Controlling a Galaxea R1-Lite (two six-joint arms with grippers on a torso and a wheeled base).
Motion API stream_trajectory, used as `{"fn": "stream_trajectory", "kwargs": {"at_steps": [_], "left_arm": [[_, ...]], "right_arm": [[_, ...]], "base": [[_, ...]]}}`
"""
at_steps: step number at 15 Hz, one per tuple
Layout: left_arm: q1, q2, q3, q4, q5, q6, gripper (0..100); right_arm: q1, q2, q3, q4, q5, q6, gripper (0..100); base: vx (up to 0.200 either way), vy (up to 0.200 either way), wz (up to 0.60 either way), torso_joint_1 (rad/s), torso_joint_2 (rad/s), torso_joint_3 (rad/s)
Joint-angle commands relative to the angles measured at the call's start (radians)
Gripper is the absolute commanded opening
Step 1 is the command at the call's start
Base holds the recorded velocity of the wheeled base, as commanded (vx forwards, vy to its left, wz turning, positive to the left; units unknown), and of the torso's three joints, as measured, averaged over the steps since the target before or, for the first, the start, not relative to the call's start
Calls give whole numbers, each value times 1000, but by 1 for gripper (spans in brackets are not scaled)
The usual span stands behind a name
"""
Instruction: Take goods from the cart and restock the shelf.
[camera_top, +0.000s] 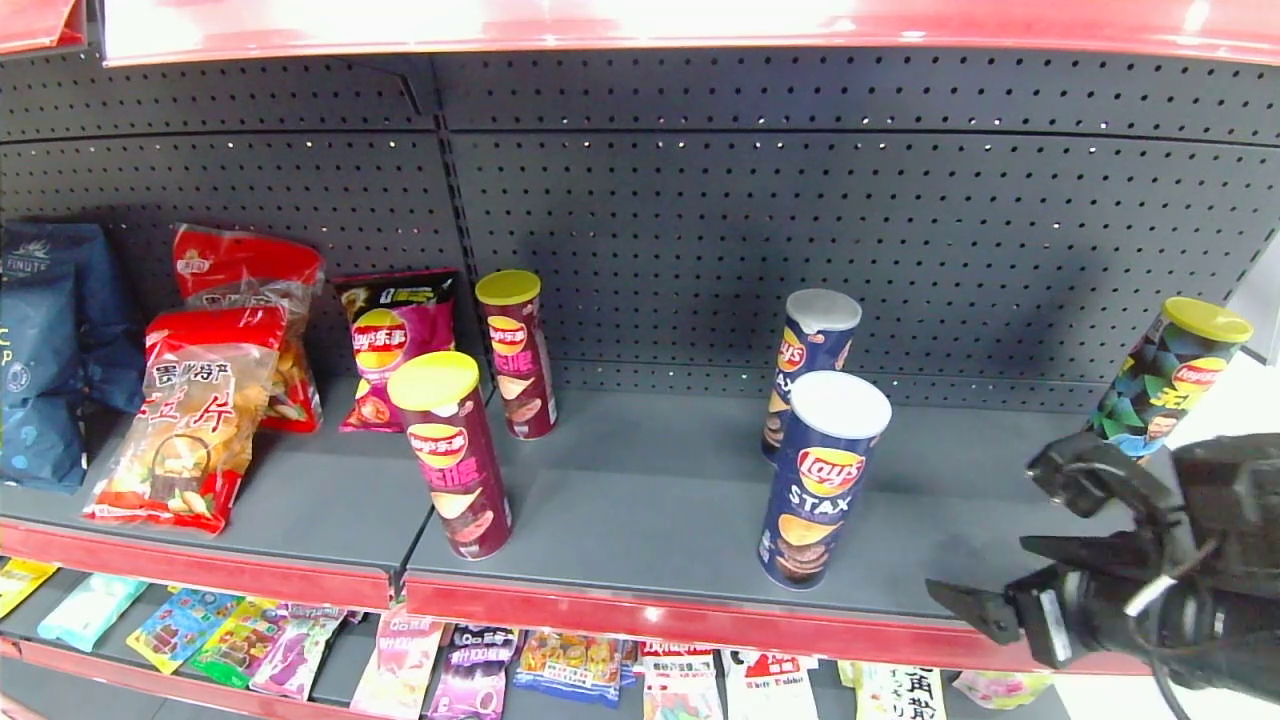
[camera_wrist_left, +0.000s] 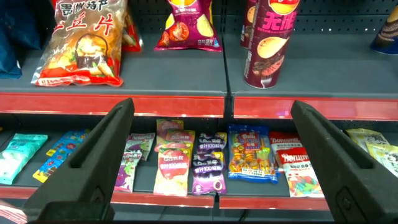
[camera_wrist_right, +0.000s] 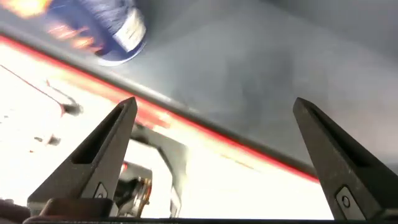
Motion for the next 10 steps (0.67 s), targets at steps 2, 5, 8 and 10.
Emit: {"fn": "stream_trajectory", "kwargs": {"at_steps": [2, 5, 8, 10], "left_arm": [[0, 0, 0, 0, 0, 0, 100], [0, 0, 0, 0, 0, 0, 100], [0, 0, 0, 0, 0, 0, 100], [0, 0, 0, 0, 0, 0, 100]], "right_arm": [[-257, -620, 261, 2, 258, -150, 100], [-292, -894, 352, 10, 282, -142, 100], [-292, -1179, 364, 173, 281, -121, 100], [-315, -1313, 378, 248, 249, -83, 100]], "base": [[0, 0, 0, 0, 0, 0], [0, 0, 0, 0, 0, 0], [0, 0, 0, 0, 0, 0], [0, 0, 0, 0, 0, 0]]}}
